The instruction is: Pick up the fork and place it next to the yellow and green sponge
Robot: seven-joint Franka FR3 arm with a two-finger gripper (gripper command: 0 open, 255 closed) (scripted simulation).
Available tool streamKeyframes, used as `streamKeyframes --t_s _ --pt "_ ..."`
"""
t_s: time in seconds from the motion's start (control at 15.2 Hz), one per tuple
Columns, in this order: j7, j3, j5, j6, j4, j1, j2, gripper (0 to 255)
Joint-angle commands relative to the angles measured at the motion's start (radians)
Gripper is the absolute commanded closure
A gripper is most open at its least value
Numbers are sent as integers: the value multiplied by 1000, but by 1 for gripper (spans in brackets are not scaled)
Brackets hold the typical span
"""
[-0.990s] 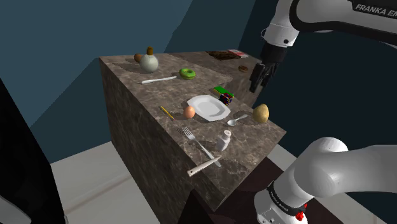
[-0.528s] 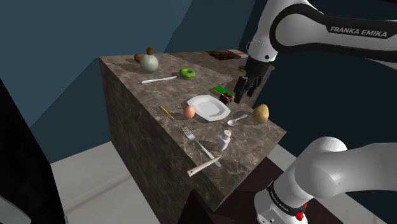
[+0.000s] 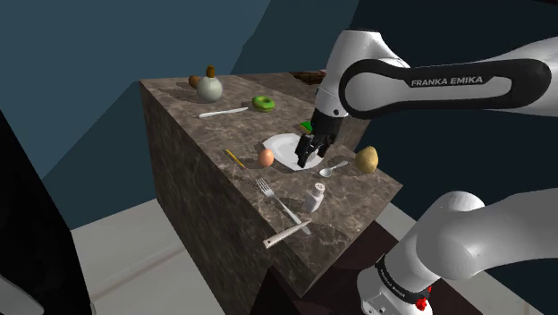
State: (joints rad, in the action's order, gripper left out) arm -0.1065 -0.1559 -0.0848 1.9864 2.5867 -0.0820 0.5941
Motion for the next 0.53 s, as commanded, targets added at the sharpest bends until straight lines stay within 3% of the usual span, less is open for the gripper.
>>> streamKeyframes --t_s 0.0,0.46 --pt "-25 -25 -12 82 17 -8 -53 0" --pt "-134 -119 -20 348 19 -26 -284 0"
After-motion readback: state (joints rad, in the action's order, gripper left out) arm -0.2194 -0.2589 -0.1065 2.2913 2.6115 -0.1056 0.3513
